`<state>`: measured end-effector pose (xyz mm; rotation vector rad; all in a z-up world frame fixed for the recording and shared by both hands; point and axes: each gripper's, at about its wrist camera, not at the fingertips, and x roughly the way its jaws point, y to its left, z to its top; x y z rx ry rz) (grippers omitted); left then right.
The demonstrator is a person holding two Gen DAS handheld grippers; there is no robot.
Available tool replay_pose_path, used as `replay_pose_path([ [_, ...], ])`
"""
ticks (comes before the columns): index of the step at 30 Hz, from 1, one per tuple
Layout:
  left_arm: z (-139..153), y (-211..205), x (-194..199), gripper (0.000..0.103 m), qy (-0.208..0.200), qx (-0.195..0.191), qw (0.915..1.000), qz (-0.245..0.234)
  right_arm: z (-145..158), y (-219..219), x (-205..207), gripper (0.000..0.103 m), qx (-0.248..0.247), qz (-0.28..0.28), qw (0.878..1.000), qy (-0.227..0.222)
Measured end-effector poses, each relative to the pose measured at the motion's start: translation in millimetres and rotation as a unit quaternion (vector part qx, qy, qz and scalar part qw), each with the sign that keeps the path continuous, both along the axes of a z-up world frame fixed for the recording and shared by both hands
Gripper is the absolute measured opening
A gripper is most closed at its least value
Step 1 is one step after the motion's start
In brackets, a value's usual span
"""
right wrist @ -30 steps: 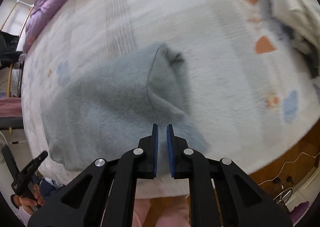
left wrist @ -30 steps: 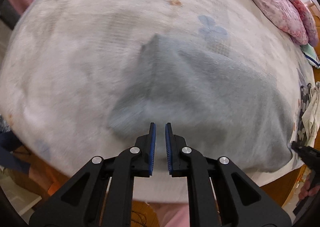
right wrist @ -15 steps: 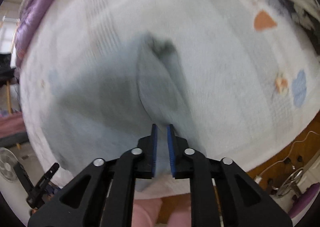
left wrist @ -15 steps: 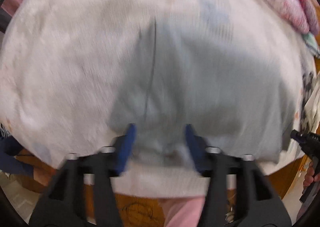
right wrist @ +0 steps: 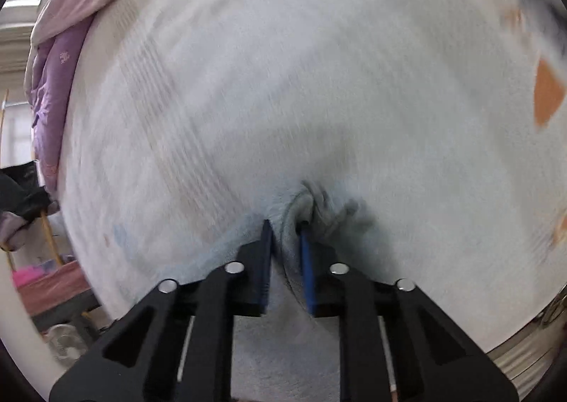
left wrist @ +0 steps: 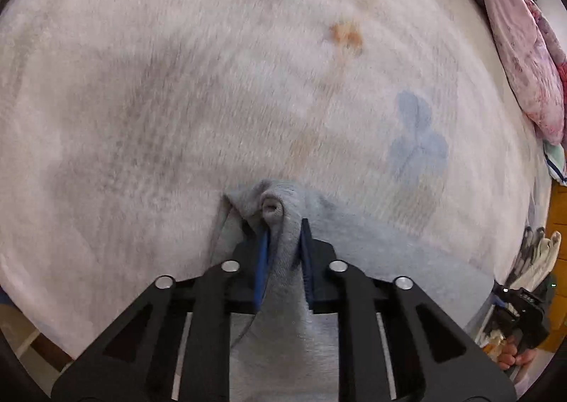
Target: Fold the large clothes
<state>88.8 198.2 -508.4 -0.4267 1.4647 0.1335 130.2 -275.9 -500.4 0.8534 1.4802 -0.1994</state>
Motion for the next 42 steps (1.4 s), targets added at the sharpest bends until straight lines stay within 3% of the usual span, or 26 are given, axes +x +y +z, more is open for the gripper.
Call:
replay_pose_path([
  [3, 3.6, -11.0, 9.7, 0.015, -0.001, 0.037, 0.999, -0.026, -8.2, -3.1, 14.1, 0.01, -0.018, -0.001, 1.0, 0.019],
  [6, 4.6, -17.1, 13.9, 0.028, 0.02, 0.065, 0.9969, -0.041, -7.1, 4.2, 23.3, 0.017, -0.033, 0.014, 0.998, 0.043],
  [8, 20.1, -18.8, 12.2, 0.045, 0.011, 0.103, 0.993, -0.058, 13.0, 16.0, 23.8, 0.03, -0.076, 0.053, 0.995, 0.042],
  [9, 28.7, -19.8, 9.9, 0.061, 0.006, 0.135, 0.9884, -0.07, 20.5, 20.5, 24.2, 0.034, -0.086, 0.061, 0.994, 0.035],
  [10, 37.6, -20.6, 7.0, 0.066, 0.0, 0.164, 0.9833, -0.08, 31.5, 23.0, 21.6, 0.038, -0.098, 0.065, 0.993, 0.022],
  [11, 46.0, -21.1, 3.9, 0.066, -0.01, 0.182, 0.9796, -0.084, 47.0, 25.5, 15.2, 0.038, -0.11, 0.065, 0.992, 0.001],
  [12, 53.5, -22.5, 1.6, 0.058, -0.019, 0.188, 0.9781, -0.087, 58.0, 31.0, 10.7, 0.037, -0.114, 0.067, 0.991, -0.021],
  [13, 61.1, -24.8, -1.0, 0.038, -0.032, 0.178, 0.9792, -0.092, 71.6, 37.9, 6.3, 0.034, -0.113, 0.075, 0.989, -0.054],
  [14, 62.2, -30.1, 0.4, 0.031, -0.037, 0.163, 0.9812, -0.096, 83.5, 48.8, 3.7, 0.031, -0.113, 0.093, 0.986, -0.081],
  [16, 66.8, -40.1, -5.4, 0.023, -0.044, 0.13, 0.9855, -0.1, 91.5, 73.6, 2.7, 0.029, -0.111, 0.121, 0.982, -0.094],
  [18, 73.2, -54.7, -15.3, 0.016, -0.058, 0.102, 0.9871, -0.109, 89.5, 97.4, 6.6, 0.029, -0.071, 0.14, 0.982, -0.107],
  [23, 61.2, -122.8, -14.0, 0.012, -0.079, 0.023, 0.9838, -0.159, 58.2, 160.8, 31.6, 0.01, -0.023, 0.191, 0.976, -0.102],
  [26, 27.5, -154.5, -17.0, 0.01, -0.053, -0.026, 0.9805, -0.187, 38.3, 182.5, 30.4, 0.005, 0.0, 0.21, 0.974, -0.086],
  [28, 9.0, -173.9, -35.6, 0.009, -0.045, 0.016, 0.9713, -0.233, 8.8, 196.7, 21.2, 0.002, -0.03, 0.243, 0.969, -0.035],
  [30, 10.5, -180.0, -54.3, 0.009, -0.049, 0.042, 0.9633, -0.26, -1.2, 195.0, -1.9, 0.001, -0.014, 0.228, 0.973, -0.015],
  [34, 6.3, -163.5, -93.4, 0.009, -0.009, 0.009, 0.9717, -0.236, 1.4, 185.5, -53.3, 0.001, 0.01, 0.203, 0.979, 0.008],
  [39, -26.3, -144.1, -155.1, 0.009, 0.052, -0.004, 0.9743, -0.219, -16.9, 191.0, -108.3, 0.0, 0.029, 0.206, 0.977, 0.051],
  [42, -17.4, -139.2, -162.5, 0.01, 0.055, -0.003, 0.9714, -0.231, -11.5, 190.8, -108.6, 0.0, 0.03, 0.203, 0.977, 0.058],
])
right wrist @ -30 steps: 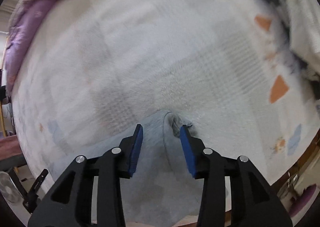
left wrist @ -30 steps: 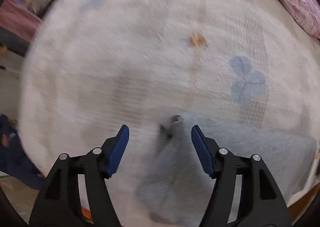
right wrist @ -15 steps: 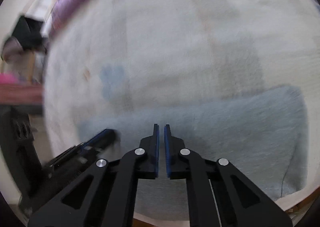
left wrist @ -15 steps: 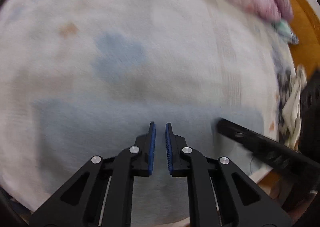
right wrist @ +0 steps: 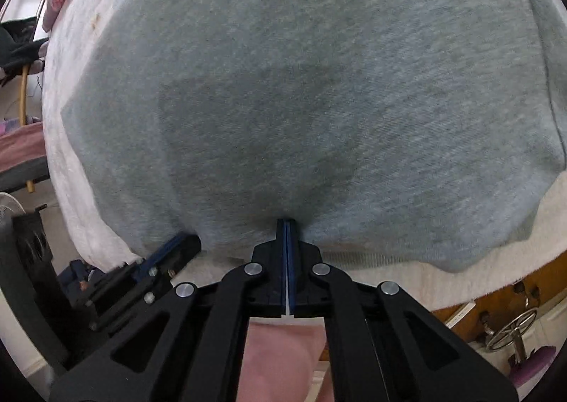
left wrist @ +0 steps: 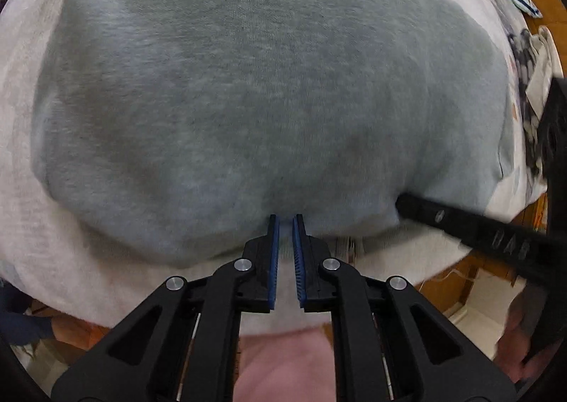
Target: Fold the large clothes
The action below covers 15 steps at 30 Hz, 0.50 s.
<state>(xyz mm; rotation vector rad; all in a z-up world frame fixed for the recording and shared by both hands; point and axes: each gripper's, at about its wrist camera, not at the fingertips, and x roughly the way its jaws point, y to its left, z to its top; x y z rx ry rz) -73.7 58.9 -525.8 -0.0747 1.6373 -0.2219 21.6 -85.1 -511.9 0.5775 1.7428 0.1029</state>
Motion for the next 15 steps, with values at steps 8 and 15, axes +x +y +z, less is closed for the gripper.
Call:
replay_pose_path([
  [8, 54.9, 26.7, 91.2, 0.011, -0.128, 0.013, 0.9915, 0.018, 68.7, -53.7, 95.0, 0.001, -0.05, -0.023, 0.989, -0.136],
  [15, 20.7, 52.3, 95.8, 0.009, -0.105, 0.026, 0.994, 0.017, 24.1, -61.0, 96.1, 0.0, -0.072, 0.011, 0.993, -0.093],
])
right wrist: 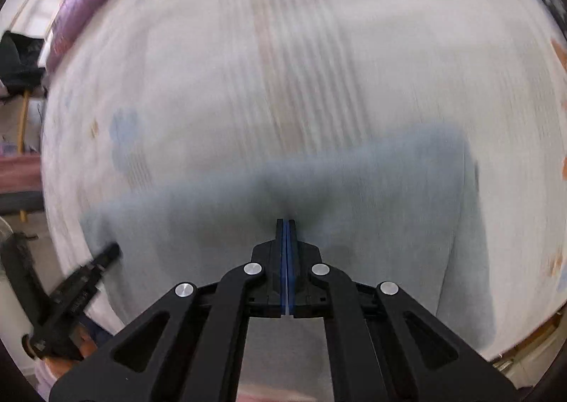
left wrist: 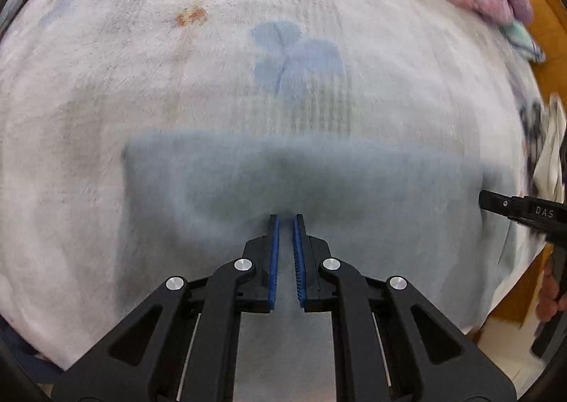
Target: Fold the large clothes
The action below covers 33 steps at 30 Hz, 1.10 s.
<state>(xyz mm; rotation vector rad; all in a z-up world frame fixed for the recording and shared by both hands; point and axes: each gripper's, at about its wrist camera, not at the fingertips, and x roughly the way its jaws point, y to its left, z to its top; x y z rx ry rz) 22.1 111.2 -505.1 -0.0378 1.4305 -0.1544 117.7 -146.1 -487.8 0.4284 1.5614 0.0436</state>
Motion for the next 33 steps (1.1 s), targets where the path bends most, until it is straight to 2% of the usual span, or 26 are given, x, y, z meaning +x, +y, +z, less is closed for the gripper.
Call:
replay_pose_path([
  [2, -9.7, 10.4, -34.4, 0.01, 0.033, 0.019, 0.9993, 0.0, -8.5, 6.6, -34.8, 0.0, -0.013, 0.019, 0.999, 0.027],
  [5, -33.8, 34.6, -90.2, 0.009, 0.093, 0.029, 0.9951, 0.02, -22.6, -7.6, -98.6, 0.0, 0.019, -0.019, 0.997, 0.073],
  [8, -25.1, 45.3, -110.0, 0.01, 0.1, 0.021, 0.9942, 0.033, -13.9, -20.4, -117.8, 0.0, 0.004, -0.041, 0.994, 0.1],
  [9, -20.3, 44.8, -106.5, 0.011, 0.107, 0.026, 0.9932, 0.036, -8.6, -22.4, -116.8, 0.0, 0.007, -0.043, 0.994, 0.099],
  [10, -11.6, 43.0, -99.6, 0.011, 0.095, 0.024, 0.9946, 0.033, 1.9, -24.4, -111.0, 0.002, 0.007, -0.042, 0.995, 0.086],
  [12, 8.7, 38.6, -80.3, 0.011, 0.048, 0.022, 0.9984, 0.021, 23.0, -26.7, -91.5, 0.002, -0.004, -0.034, 0.998, 0.047],
  [15, 24.7, 38.3, -36.1, 0.011, -0.003, 0.023, 0.9994, 0.024, 43.7, -39.9, -43.6, 0.002, -0.011, -0.056, 0.998, -0.012],
  [18, 20.1, 46.6, 7.6, 0.011, -0.029, 0.032, 0.998, 0.046, 34.7, -56.8, -6.4, 0.002, -0.034, -0.069, 0.997, -0.031],
  [19, 10.0, 52.0, 19.5, 0.011, -0.023, 0.035, 0.9975, 0.057, 21.8, -63.5, 0.2, 0.0, -0.045, -0.074, 0.996, -0.021],
  [20, 5.9, 58.0, 28.3, 0.01, -0.012, 0.032, 0.9974, 0.064, 9.6, -76.2, 4.0, 0.0, -0.033, -0.081, 0.996, -0.01],
  [22, -0.8, 59.8, 30.1, 0.009, -0.001, 0.01, 0.997, 0.076, -5.1, -86.5, -16.8, 0.0, -0.01, -0.098, 0.995, -0.001],
  [23, 1.2, 61.0, 21.8, 0.009, -0.006, 0.012, 0.9973, 0.073, -9.0, -88.7, -30.1, 0.0, -0.014, -0.1, 0.995, 0.01],
  [25, -0.2, 61.2, -0.2, 0.009, 0.009, 0.032, 0.9978, 0.058, -19.8, -95.9, -64.6, 0.0, -0.019, -0.104, 0.994, 0.035],
  [28, -17.6, 68.0, -46.0, 0.009, 0.048, 0.046, 0.9957, 0.065, -23.5, -107.5, -115.5, 0.0, 0.026, -0.166, 0.985, 0.045],
  [29, -19.7, 70.1, -59.9, 0.009, 0.046, 0.042, 0.9957, 0.069, -23.8, -109.5, -134.0, 0.0, 0.033, -0.181, 0.981, 0.054],
  [31, -14.7, 73.5, -84.0, 0.009, 0.03, 0.034, 0.9946, 0.093, -26.3, -103.6, -155.6, 0.0, 0.024, -0.169, 0.983, 0.074],
  [33, -10.4, 76.6, -93.8, 0.009, 0.038, 0.031, 0.9917, 0.119, -33.9, -92.8, -169.6, 0.0, 0.02, -0.158, 0.984, 0.082],
])
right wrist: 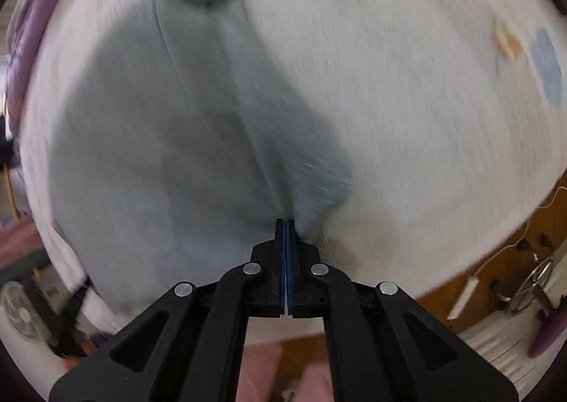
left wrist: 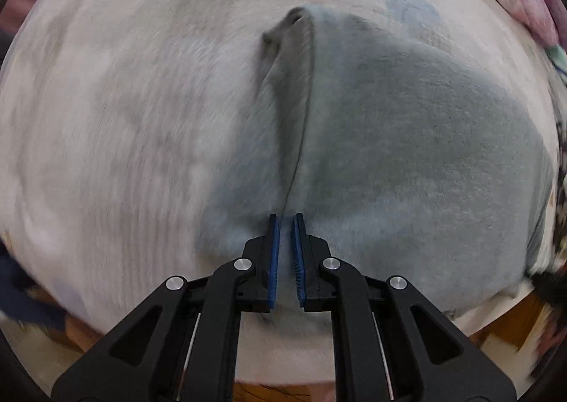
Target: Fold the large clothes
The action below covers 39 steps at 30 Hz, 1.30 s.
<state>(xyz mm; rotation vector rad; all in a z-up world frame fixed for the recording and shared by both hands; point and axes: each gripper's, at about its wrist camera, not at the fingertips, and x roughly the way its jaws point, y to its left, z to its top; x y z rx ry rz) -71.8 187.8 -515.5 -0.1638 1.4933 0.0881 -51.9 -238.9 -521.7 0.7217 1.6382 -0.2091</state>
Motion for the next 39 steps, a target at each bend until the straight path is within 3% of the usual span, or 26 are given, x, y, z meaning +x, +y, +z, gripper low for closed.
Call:
replay_pose_path([
  [4, 16.3, -12.7, -8.4, 0.01, 0.013, 0.002, 0.9999, -0.004, 8.2, -0.5, 9.2, 0.001, 0.006, -0.036, 0.999, 0.01],
  [8, 31.3, -41.8, -11.7, 0.011, 0.0, -0.023, 0.999, -0.038, 42.3, 37.9, 30.7, 0.002, 0.012, 0.059, 0.997, -0.04],
  [10, 18.9, -56.7, -20.7, 0.01, 0.016, -0.02, 0.9979, -0.059, 29.8, 62.8, 22.2, 0.003, 0.025, 0.103, 0.994, -0.013],
  [12, -12.2, -67.7, -33.4, 0.009, 0.05, -0.003, 0.9962, -0.071, 9.2, 79.2, 12.9, 0.003, -0.002, 0.131, 0.991, 0.0],
  [16, -0.6, -75.9, -41.8, 0.009, 0.043, 0.008, 0.9961, -0.076, -0.4, 69.3, 11.7, 0.003, 0.002, 0.067, 0.998, 0.018],
  [18, 6.6, -89.6, -32.8, 0.011, 0.039, -0.004, 0.9968, -0.07, 12.3, 68.5, 12.2, 0.005, 0.004, 0.072, 0.997, 0.011],
  [22, 28.8, -76.8, -28.4, 0.048, 0.03, 0.015, 0.9971, -0.069, 45.0, 76.7, 9.8, 0.006, -0.005, 0.096, 0.995, -0.018],
  [23, 34.5, -74.8, -29.4, 0.053, 0.03, 0.016, 0.9972, -0.066, 51.2, 79.0, 9.2, 0.009, -0.008, 0.1, 0.995, -0.02],
  [24, 41.5, -78.3, -32.0, 0.066, 0.034, 0.018, 0.9976, -0.058, 54.6, 80.4, 16.4, 0.013, -0.008, 0.103, 0.994, -0.022],
  [25, 45.5, -77.8, -32.9, 0.073, 0.033, 0.014, 0.998, -0.051, 60.6, 79.7, 18.9, 0.023, -0.006, 0.112, 0.993, -0.027],
  [26, 56.2, -73.9, -28.6, 0.073, 0.026, 0.001, 0.9986, -0.045, 66.4, 81.3, 17.6, 0.045, -0.009, 0.123, 0.992, -0.032],
  [28, 75.4, -60.8, -26.2, 0.077, 0.016, 0.0, 0.9989, -0.045, 77.1, 78.1, 24.9, 0.079, -0.034, 0.14, 0.989, -0.041],
  [32, 111.2, -59.4, -22.1, 0.08, -0.011, -0.004, 0.9985, -0.053, 109.2, 81.0, 28.1, 0.081, -0.067, 0.172, 0.98, -0.072],
  [34, 129.4, -68.9, -23.1, 0.08, -0.023, -0.005, 0.9981, -0.057, 106.4, 91.0, 48.3, 0.081, -0.068, 0.171, 0.98, -0.082],
  [36, 136.1, -97.2, -17.6, 0.08, -0.035, -0.004, 0.9976, -0.059, 117.9, 93.8, 51.3, 0.081, -0.071, 0.17, 0.979, -0.091],
  [39, 156.3, -103.0, -9.7, 0.08, -0.063, -0.008, 0.9961, -0.061, 135.0, 95.3, 49.7, 0.081, -0.073, 0.171, 0.977, -0.104],
])
